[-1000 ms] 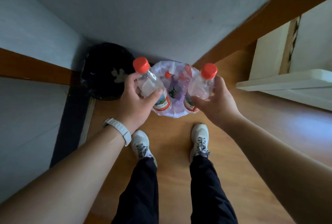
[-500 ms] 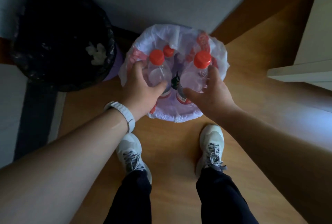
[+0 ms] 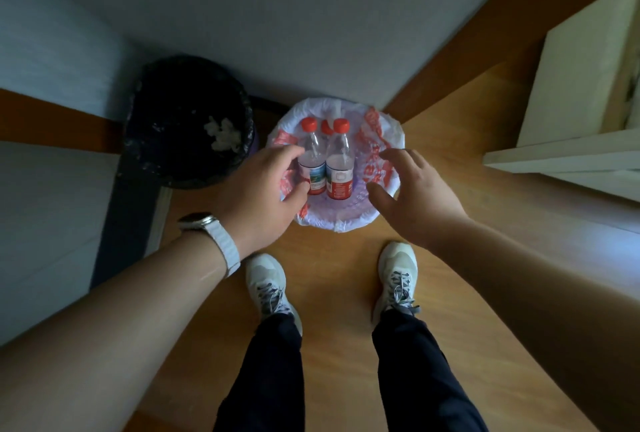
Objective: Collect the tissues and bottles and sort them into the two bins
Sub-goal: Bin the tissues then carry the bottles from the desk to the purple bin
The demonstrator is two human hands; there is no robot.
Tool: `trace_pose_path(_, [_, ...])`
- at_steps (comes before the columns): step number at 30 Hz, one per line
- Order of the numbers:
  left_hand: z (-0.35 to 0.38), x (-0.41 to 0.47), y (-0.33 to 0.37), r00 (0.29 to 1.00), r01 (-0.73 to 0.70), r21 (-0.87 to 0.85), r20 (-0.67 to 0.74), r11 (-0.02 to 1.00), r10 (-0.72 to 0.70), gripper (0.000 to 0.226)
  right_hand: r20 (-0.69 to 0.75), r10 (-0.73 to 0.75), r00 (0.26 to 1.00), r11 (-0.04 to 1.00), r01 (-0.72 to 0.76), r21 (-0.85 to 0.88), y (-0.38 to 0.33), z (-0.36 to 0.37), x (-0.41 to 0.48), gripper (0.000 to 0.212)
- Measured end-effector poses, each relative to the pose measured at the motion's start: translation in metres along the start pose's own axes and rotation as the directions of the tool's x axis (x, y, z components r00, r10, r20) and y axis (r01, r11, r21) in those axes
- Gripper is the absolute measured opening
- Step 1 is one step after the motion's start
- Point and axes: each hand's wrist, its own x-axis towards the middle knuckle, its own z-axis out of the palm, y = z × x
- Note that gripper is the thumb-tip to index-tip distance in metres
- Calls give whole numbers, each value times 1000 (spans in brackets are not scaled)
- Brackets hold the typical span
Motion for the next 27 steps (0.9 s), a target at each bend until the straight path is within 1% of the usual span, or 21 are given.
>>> trace_pose_path(4, [-57, -13, 37, 988, -148, 161, -21, 976, 153, 42, -23, -113, 993, 980, 107, -166, -39, -59, -25, 51])
trace_pose_path(7, [-100, -24, 65, 976, -205, 242, -27, 949, 217, 40, -43, -170, 984, 956, 154, -250, -70, -102, -46, 49])
trace_pose_path(12, [-168, -47, 110, 956, -268, 315, -30, 910, 292, 41, -94, -214, 972, 923, 170, -344, -121, -171, -88, 47])
trace_pose_path(15, [-206, -60, 136, 941, -306, 342, -32, 889, 336, 42, -135, -219, 966, 906, 150, -396, -148, -209, -115, 49])
trace_pose_path(20, [-266, -75, 177, 912, -364, 400, -31, 841, 410, 47, -194, -181, 964, 900, 83, -428, -188, -265, -163, 52])
trace_pose_path(22, [-283, -80, 195, 891, -410, 422, -4, 809, 454, 49, -223, -172, 960, 899, 60, -434, -200, -284, -186, 51])
trace_pose_path(25, [-303, -87, 223, 854, -473, 465, 33, 748, 520, 51, -300, -194, 934, 906, 53, -421, -209, -307, -218, 43])
trace_pose_path(27, [-313, -92, 244, 822, -517, 488, 53, 703, 568, 51, -321, -178, 930, 902, 24, -431, -209, -322, -238, 47])
